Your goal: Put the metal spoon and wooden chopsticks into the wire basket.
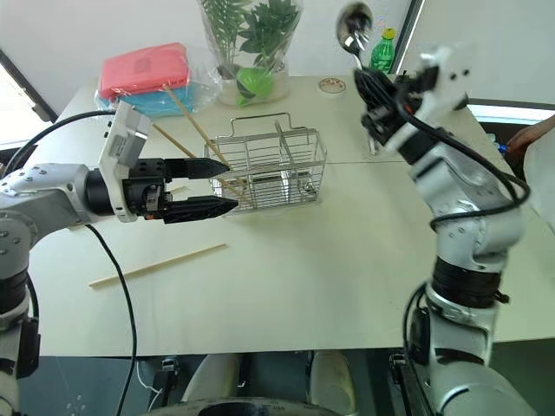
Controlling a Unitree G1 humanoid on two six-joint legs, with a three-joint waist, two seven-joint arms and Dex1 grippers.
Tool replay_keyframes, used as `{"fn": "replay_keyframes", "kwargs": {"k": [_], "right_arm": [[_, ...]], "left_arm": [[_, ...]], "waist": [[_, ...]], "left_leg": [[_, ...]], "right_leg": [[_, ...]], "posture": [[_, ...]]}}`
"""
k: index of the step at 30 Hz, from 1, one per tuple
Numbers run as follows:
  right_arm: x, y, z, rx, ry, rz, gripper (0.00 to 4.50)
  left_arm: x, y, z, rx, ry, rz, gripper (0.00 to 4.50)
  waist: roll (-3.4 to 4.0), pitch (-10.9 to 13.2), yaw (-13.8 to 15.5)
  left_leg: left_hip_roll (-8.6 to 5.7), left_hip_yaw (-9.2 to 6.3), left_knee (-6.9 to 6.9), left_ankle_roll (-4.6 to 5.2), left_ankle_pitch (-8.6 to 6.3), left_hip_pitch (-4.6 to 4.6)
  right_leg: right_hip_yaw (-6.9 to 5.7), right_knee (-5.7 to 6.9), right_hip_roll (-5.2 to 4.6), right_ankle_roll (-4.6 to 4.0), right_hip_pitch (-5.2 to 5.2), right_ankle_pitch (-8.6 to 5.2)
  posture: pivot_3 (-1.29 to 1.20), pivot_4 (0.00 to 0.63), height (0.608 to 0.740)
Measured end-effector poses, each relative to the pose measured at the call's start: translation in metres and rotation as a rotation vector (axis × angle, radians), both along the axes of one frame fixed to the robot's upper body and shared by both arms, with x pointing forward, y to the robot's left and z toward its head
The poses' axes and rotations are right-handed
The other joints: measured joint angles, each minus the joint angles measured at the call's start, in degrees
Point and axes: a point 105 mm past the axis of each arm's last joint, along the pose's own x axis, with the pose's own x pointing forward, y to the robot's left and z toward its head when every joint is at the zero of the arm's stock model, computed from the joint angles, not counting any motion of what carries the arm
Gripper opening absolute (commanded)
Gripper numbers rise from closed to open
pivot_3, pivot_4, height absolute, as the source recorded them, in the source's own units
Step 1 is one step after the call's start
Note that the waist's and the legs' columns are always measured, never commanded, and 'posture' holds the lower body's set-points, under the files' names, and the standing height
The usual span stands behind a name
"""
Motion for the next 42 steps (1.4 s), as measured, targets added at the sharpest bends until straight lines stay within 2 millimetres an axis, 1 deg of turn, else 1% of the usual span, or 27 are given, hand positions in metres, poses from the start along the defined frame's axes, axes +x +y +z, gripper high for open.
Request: {"fn": "replay_keyframes", "kwargs": {"k": [2,3,6,11,16,20,24,26,27,29,30,33,34,40,42], "right_arm": [[0.005,0.022,-0.01,0.0,0.018,0.042,0.03],[0.008,0.029,-0.015,0.005,0.031,0.055,0.03],[0.017,0.039,-0.022,0.031,0.041,0.053,0.03],[0.03,0.055,-0.019,0.06,-0.007,0.044,0.03],[0.042,0.062,-0.016,0.093,-0.04,0.017,0.03],[0.057,0.062,-0.034,0.081,-0.024,-0.044,0.03],[0.066,0.062,-0.046,0.075,-0.021,-0.099,0.03],[0.068,0.061,-0.051,0.077,-0.016,-0.109,0.74],[0.069,0.061,-0.052,0.081,-0.011,-0.111,1.0],[0.07,0.061,-0.053,0.093,-0.007,-0.11,2.03],[0.069,0.06,-0.053,0.096,-0.01,-0.113,2.47],[0.07,0.056,-0.052,0.104,-0.012,-0.131,4.12],[0.071,0.054,-0.052,0.102,-0.012,-0.139,4.45],[0.072,0.046,-0.05,0.081,-0.014,-0.166,4.45],[0.071,0.042,-0.047,0.069,-0.021,-0.176,4.45]], "left_arm": [[0.001,0.0,0.001,-0.004,-0.003,0.007,4.12],[0.001,0.0,0.001,-0.005,-0.005,0.009,4.12],[0.003,0.001,0.002,-0.008,-0.01,0.028,4.12],[0.004,0.005,0.006,-0.021,-0.026,0.061,4.12],[0.004,0.007,0.008,-0.032,-0.031,0.079,4.12],[0.006,0.009,0.009,-0.031,-0.034,0.094,4.12],[0.005,0.01,0.011,-0.036,-0.037,0.096,4.12],[0.004,0.01,0.011,-0.038,-0.036,0.094,4.12],[0.004,0.01,0.011,-0.037,-0.036,0.094,4.12],[0.004,0.01,0.011,-0.037,-0.036,0.094,4.12],[0.005,0.01,0.011,-0.037,-0.036,0.094,4.12],[0.005,0.01,0.012,-0.038,-0.036,0.096,4.12],[0.005,0.01,0.012,-0.038,-0.036,0.096,4.12],[0.008,0.011,0.014,-0.036,-0.049,0.106,4.12],[0.009,0.011,0.012,-0.036,-0.041,0.105,4.12]], "waist": [[0.0,0.0,0.0],[0.01,0.0,0.0],[0.02,0.0,-0.1],[0.02,0.0,-1.1],[0.02,0.0,-1.4],[0.03,0.0,-1.3],[0.04,0.0,-1.4],[0.04,0.0,-1.4],[0.04,0.0,-1.4],[0.04,0.0,-1.4],[0.04,0.0,-1.4],[0.04,0.0,-1.3],[0.04,0.0,-1.3],[0.04,0.0,-1.4],[0.04,0.0,-1.3]], "left_leg": [[-0.02,0.01,0.01,0.0,0.0,-0.05],[-0.02,0.01,0.02,0.0,0.0,-0.08],[-0.04,0.02,0.03,0.0,0.01,-0.09],[-0.02,-0.03,0.01,0.0,0.01,-0.06],[-0.01,-0.05,-0.04,0.0,0.01,-0.02],[-0.01,-0.05,-0.04,-0.01,0.01,-0.02],[-0.01,-0.05,-0.04,-0.01,0.02,-0.02],[-0.01,-0.06,-0.05,-0.01,0.02,-0.02],[-0.01,-0.06,-0.05,-0.01,0.02,-0.02],[-0.01,-0.06,-0.04,-0.02,0.02,-0.02],[-0.01,-0.06,-0.04,-0.02,0.02,-0.02],[-0.01,-0.07,-0.04,-0.02,0.02,-0.02],[-0.01,-0.07,-0.03,-0.02,0.02,-0.02],[-0.01,-0.06,-0.04,-0.02,0.02,-0.02],[-0.01,-0.06,-0.04,-0.02,0.02,-0.02]], "right_leg": [[0.02,0.0,0.0,0.02,-0.05,0.01],[0.02,0.0,-0.01,0.03,-0.06,0.01],[0.04,0.02,-0.01,0.1,-0.1,0.06],[0.04,0.18,0.02,0.1,-0.16,0.06],[0.03,0.31,0.05,0.2,-0.22,0.1],[0.04,0.32,0.06,0.19,-0.23,0.1],[0.06,0.32,0.05,0.14,-0.23,0.07],[0.06,0.34,0.06,0.15,-0.24,0.08],[0.06,0.35,0.05,0.15,-0.24,0.08],[0.06,0.35,0.06,0.15,-0.24,0.08],[0.06,0.35,0.06,0.16,-0.24,0.08],[0.06,0.35,0.06,0.13,-0.24,0.06],[0.06,0.35,0.06,0.12,-0.24,0.06],[0.06,0.37,0.06,0.12,-0.25,0.06],[0.06,0.37,0.06,0.12,-0.25,0.06]], "posture": [[0.0,0.15,0.703],[0.0,0.15,0.703],[0.0,0.15,0.703],[0.0,0.15,0.703],[0.0,0.15,0.703],[0.0,0.15,0.703],[0.0,0.15,0.703],[0.0,0.15,0.703],[0.0,0.15,0.703],[0.0,0.15,0.703],[0.0,0.15,0.703],[0.0,0.15,0.703],[0.0,0.15,0.703],[0.0,0.15,0.703],[0.0,0.15,0.703]]}}
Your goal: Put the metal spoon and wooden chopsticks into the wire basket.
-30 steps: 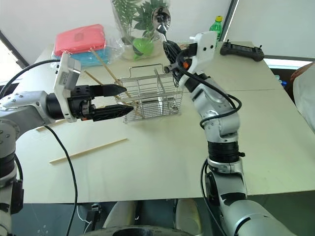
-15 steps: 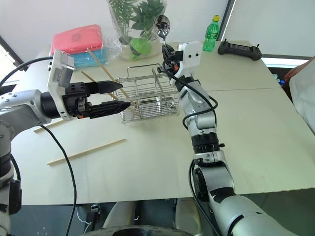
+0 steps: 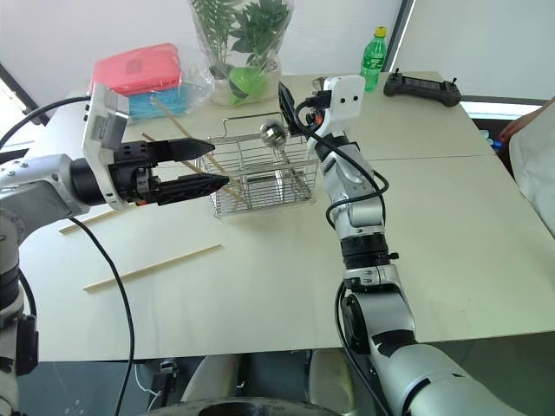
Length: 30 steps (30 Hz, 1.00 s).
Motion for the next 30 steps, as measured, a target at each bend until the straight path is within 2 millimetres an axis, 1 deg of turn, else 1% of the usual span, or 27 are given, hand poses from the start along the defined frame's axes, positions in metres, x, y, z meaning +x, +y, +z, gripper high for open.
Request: {"fn": "replay_keyframes", "kwargs": {"k": [3,5,7,9,10,11,12,14,15,17,19,20,21,22,24,25,27,29,30], "right_arm": [[-0.009,-0.011,0.019,-0.008,-0.023,0.012,4.45],[-0.02,-0.021,0.036,-0.033,-0.042,0.059,4.45],[-0.039,-0.037,0.053,-0.123,-0.048,0.141,4.45],[-0.064,-0.057,0.07,-0.216,-0.064,0.203,4.45],[-0.073,-0.063,0.075,-0.249,-0.068,0.23,4.45],[-0.084,-0.066,0.075,-0.296,-0.059,0.27,4.45],[-0.096,-0.069,0.067,-0.374,-0.025,0.319,4.45],[-0.116,-0.078,0.042,-0.507,0.09,0.414,4.45],[-0.131,-0.084,0.024,-0.576,0.178,0.486,4.45],[-0.149,-0.087,0.007,-0.627,0.257,0.575,4.45],[-0.163,-0.088,-0.006,-0.658,0.309,0.63,4.45],[-0.172,-0.088,-0.016,-0.683,0.34,0.659,4.45],[-0.181,-0.086,-0.028,-0.706,0.378,0.699,4.45],[-0.187,-0.085,-0.035,-0.719,0.392,0.725,4.45],[-0.192,-0.083,-0.039,-0.74,0.392,0.739,4.45],[-0.194,-0.081,-0.037,-0.753,0.376,0.736,4.45],[-0.195,-0.08,-0.036,-0.758,0.363,0.719,4.45],[-0.192,-0.079,-0.035,-0.736,0.349,0.69,4.45],[-0.191,-0.077,-0.035,-0.712,0.335,0.677,4.45]], "left_arm": [[0.001,-0.001,-0.002,0.004,0.003,-0.007,4.12],[0.001,-0.001,-0.001,0.006,-0.001,-0.009,4.12],[0.002,0.0,0.0,0.011,-0.009,-0.011,4.12],[0.004,0.005,-0.001,0.023,-0.006,0.003,4.12],[0.006,0.008,-0.002,0.03,-0.003,0.013,4.12],[0.007,0.01,-0.002,0.036,-0.005,0.012,4.12],[0.009,0.012,-0.002,0.048,-0.01,0.011,4.12],[0.014,0.022,-0.001,0.088,-0.014,0.027,4.12],[0.02,0.036,0.001,0.122,-0.018,0.063,4.12],[0.027,0.052,0.004,0.164,-0.027,0.083,4.12],[0.032,0.067,0.004,0.219,-0.025,0.088,4.12],[0.035,0.078,0.002,0.264,-0.018,0.093,4.12],[0.04,0.093,-0.001,0.317,-0.008,0.114,4.12],[0.044,0.106,-0.003,0.349,0.001,0.134,4.12],[0.05,0.117,-0.008,0.41,0.014,0.121,4.12],[0.054,0.126,-0.013,0.467,0.032,0.106,4.12],[0.059,0.135,-0.02,0.536,0.052,0.089,4.12],[0.069,0.145,-0.033,0.625,0.07,0.079,4.12],[0.077,0.152,-0.046,0.684,0.093,0.08,4.12]], "waist": [[0.02,0.0,0.1],[0.02,0.0,0.3],[0.07,0.0,0.6],[0.04,0.0,0.6],[-0.01,0.0,0.5],[-0.01,0.0,0.3],[-0.02,0.0,0.3],[-0.02,0.0,0.4],[-0.02,0.0,0.4],[0.02,0.0,0.2],[0.01,0.0,0.2],[0.01,0.0,0.4],[0.01,0.0,0.5],[0.02,0.0,0.5],[0.02,0.0,0.6],[0.0,0.0,0.8],[-0.03,0.0,1.2],[-0.06,0.0,1.7],[-0.07,0.0,1.9]], "left_leg": [[0.0,0.0,0.0,0.0,0.0,-0.01],[0.0,-0.01,0.0,0.0,0.0,-0.03],[-0.01,-0.02,-0.01,0.0,0.0,-0.08],[-0.01,-0.01,-0.04,0.03,-0.02,-0.08],[-0.01,0.01,-0.04,0.07,-0.04,-0.06],[0.0,0.05,-0.04,0.13,-0.08,-0.03],[0.01,0.05,-0.05,0.17,-0.1,-0.04],[0.02,0.06,-0.06,0.24,-0.14,-0.04],[0.02,0.08,-0.05,0.27,-0.15,-0.03],[0.06,0.22,-0.04,0.28,-0.16,-0.01],[0.08,0.26,-0.01,0.27,-0.17,0.0],[0.08,0.26,0.01,0.27,-0.17,0.0],[0.09,0.26,0.01,0.26,-0.17,0.0],[0.09,0.29,0.02,0.26,-0.18,-0.03],[0.08,0.35,0.08,0.25,-0.18,-0.07],[0.08,0.38,0.1,0.25,-0.18,-0.11],[0.07,0.44,0.11,0.24,-0.18,-0.12],[0.06,0.46,0.11,0.25,-0.18,-0.13],[0.05,0.45,0.09,0.25,-0.18,-0.15]], "right_leg": [[0.0,-0.01,0.0,-0.01,0.0,-0.01],[-0.01,-0.04,0.0,-0.01,0.01,-0.01],[-0.02,-0.15,-0.01,-0.06,0.04,-0.04],[-0.03,-0.31,-0.01,-0.1,0.1,-0.06],[-0.03,-0.33,-0.01,-0.1,0.13,-0.07],[-0.03,-0.35,-0.01,-0.1,0.13,-0.07],[-0.04,-0.36,0.0,-0.1,0.13,-0.08],[-0.04,-0.37,0.0,-0.09,0.12,-0.1],[-0.04,-0.36,0.0,-0.09,0.12,-0.11],[0.0,-0.38,-0.03,-0.08,0.07,-0.12],[-0.01,-0.39,-0.05,0.07,0.07,-0.21],[-0.02,-0.39,-0.05,0.07,0.06,-0.21],[-0.03,-0.39,-0.06,0.08,0.06,-0.22],[-0.03,-0.42,-0.1,0.08,0.02,-0.22],[-0.04,-0.47,-0.18,0.08,0.02,-0.22],[-0.04,-0.55,-0.21,0.08,0.02,-0.22],[-0.04,-0.58,-0.26,0.07,0.02,-0.21],[-0.04,-0.58,-0.27,-0.01,0.0,-0.16],[-0.05,-0.57,-0.27,-0.09,0.0,-0.1]], "posture": [[0.0,0.15,0.703],[0.0,0.15,0.703],[0.0,0.15,0.703],[0.0,0.15,0.703],[0.0,0.15,0.703],[0.0,0.15,0.703],[0.0,0.15,0.703],[0.0,0.15,0.703],[0.0,0.15,0.703],[0.0,0.15,0.703],[0.0,0.15,0.703],[0.0,0.15,0.703],[0.0,0.15,0.703],[0.0,0.15,0.703],[0.0,0.15,0.703],[0.0,0.15,0.703],[0.0,0.15,0.703],[0.0,0.15,0.703],[0.0,0.15,0.703]]}}
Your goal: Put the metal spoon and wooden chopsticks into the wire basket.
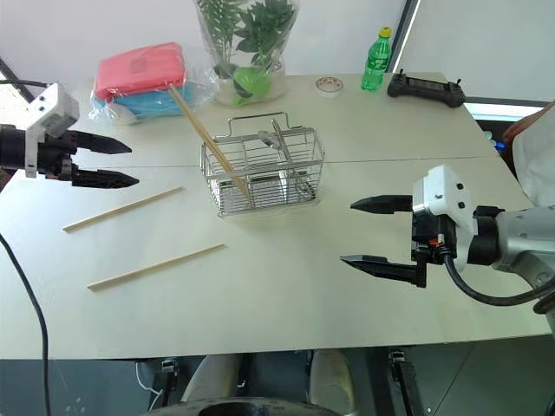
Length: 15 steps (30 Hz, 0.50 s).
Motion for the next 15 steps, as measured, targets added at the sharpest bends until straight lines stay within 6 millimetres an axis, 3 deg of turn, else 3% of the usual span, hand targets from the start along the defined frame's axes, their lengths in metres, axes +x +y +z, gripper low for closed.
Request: {"fn": "replay_keyframes", "kwargs": {"k": [2,5,15], "right_arm": [[0.001,0.003,0.001,0.024,-0.01,-0.015,4.45],[-0.001,0.008,0.004,0.05,-0.033,-0.029,4.45],[-0.01,0.01,0.014,0.105,-0.043,-0.1,4.45]], "left_arm": [[0.009,0.005,-0.021,0.061,0.045,0.008,4.12],[0.025,-0.007,-0.046,0.096,0.081,0.009,4.12],[0.052,-0.022,-0.077,0.24,0.005,0.06,4.12]], "waist": [[-0.03,0.0,0.4],[-0.25,0.0,1.4],[-0.49,0.1,1.2]], "left_leg": [[-0.01,-0.04,-0.01,0.0,0.0,-0.06],[0.0,-0.08,0.0,0.05,-0.02,-0.22],[0.0,-0.07,0.08,0.19,-0.1,-0.14]], "right_leg": [[-0.03,0.03,0.0,-0.03,-0.03,0.03],[-0.09,0.03,0.02,0.01,-0.12,0.04],[-0.12,0.14,0.02,0.3,-0.09,0.15]], "posture": [[0.0,0.15,0.703],[0.0,0.15,0.703],[0.0,0.15,0.703]]}}
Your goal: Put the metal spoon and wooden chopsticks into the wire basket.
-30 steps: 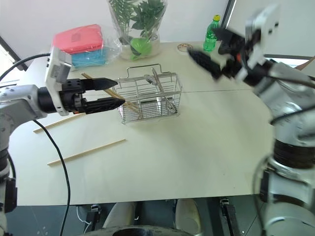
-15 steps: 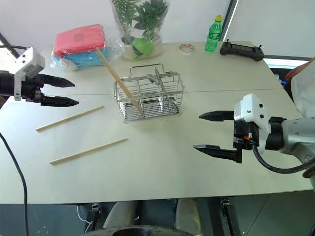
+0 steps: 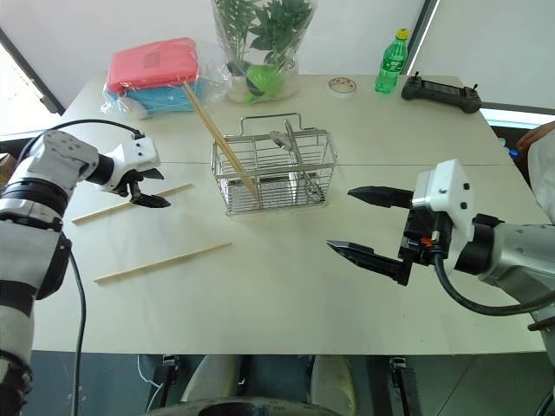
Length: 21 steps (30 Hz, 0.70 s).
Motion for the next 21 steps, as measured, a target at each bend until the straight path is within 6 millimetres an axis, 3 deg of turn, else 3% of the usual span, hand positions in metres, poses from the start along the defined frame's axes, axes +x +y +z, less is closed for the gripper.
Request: {"fn": "replay_keyframes", "kwargs": {"k": [14,17,21], "right_arm": [[-0.008,-0.004,0.009,0.041,0.027,-0.044,4.45],[-0.007,-0.004,0.01,0.042,0.026,-0.048,4.5],[-0.007,-0.004,0.01,0.05,0.027,-0.055,4.5]], "left_arm": [[0.006,0.004,-0.01,0.042,-0.018,0.079,4.12],[0.006,0.002,-0.013,0.035,-0.012,0.085,3.33],[0.006,-0.001,-0.016,0.027,-0.005,0.083,1.28]], "waist": [[0.1,-0.1,0.1],[0.2,-0.2,0.2],[0.22,-0.2,0.2]], "left_leg": [[0.03,0.0,0.06,0.0,0.0,0.24],[0.03,0.0,0.08,0.0,0.0,0.27],[0.06,0.0,0.11,0.0,0.0,0.28]], "right_leg": [[0.0,0.04,-0.01,0.0,0.26,-0.02],[-0.01,0.04,-0.02,0.0,0.34,-0.02],[-0.04,0.05,-0.02,0.03,0.39,-0.15]], "posture": [[0.0,0.15,0.703],[0.0,0.15,0.703],[0.0,0.15,0.703]]}}
